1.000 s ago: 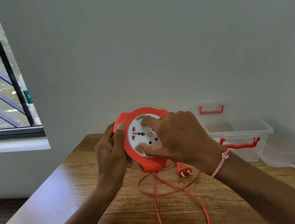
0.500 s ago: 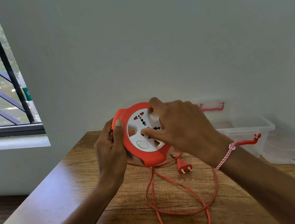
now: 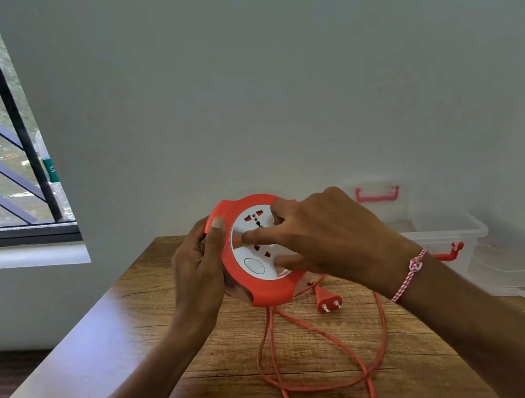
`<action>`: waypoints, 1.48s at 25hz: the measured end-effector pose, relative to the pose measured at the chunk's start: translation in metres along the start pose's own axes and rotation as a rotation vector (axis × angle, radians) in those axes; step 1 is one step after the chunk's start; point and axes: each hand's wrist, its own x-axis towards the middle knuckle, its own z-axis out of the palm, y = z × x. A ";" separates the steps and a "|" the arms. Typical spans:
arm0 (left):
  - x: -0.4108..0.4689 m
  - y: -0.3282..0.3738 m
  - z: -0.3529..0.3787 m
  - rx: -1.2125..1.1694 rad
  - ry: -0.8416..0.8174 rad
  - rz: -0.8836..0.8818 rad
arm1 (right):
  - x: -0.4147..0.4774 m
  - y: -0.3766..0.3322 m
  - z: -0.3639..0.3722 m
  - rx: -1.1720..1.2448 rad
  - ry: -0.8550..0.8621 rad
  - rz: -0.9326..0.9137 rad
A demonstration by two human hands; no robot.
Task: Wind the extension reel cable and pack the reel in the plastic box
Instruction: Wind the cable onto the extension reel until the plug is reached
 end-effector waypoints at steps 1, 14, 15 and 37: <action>0.000 0.000 0.000 -0.004 -0.005 -0.002 | 0.000 0.000 0.005 0.009 0.014 0.016; -0.002 -0.003 0.000 0.058 0.011 0.054 | 0.005 -0.025 0.013 0.620 0.112 0.712; -0.001 -0.002 -0.001 0.054 0.018 0.047 | 0.004 -0.016 0.007 0.519 0.085 0.613; 0.005 -0.008 -0.002 0.162 -0.163 0.040 | 0.003 -0.024 0.006 0.232 0.169 0.549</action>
